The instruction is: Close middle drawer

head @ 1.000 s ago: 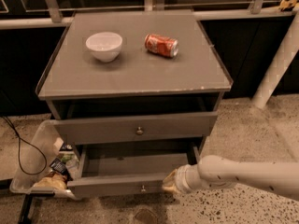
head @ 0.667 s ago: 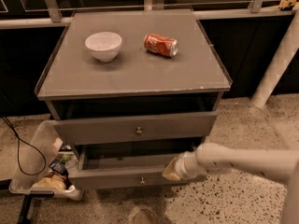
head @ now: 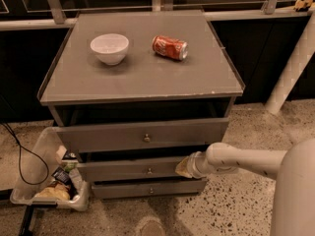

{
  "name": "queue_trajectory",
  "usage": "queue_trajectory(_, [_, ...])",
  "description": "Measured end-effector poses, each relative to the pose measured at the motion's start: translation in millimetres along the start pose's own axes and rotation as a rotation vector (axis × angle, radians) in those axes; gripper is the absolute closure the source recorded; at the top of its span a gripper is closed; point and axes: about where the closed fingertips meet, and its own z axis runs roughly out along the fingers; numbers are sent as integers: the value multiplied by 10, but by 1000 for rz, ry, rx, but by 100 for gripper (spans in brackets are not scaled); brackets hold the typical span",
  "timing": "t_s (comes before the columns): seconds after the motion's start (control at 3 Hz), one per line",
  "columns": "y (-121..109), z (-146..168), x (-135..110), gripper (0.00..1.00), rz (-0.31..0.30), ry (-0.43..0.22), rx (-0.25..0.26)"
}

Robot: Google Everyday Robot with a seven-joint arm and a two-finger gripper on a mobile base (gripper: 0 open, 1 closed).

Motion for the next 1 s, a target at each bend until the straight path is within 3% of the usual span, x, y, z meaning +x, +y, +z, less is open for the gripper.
queue_trajectory(0.33, [0,0,0,100,0,0,0])
queue_trajectory(0.67, [227,-143,-109,100,-10,-6,-36])
queue_trajectory(1.0, [251,-155,-118,82,-13,-5,-39])
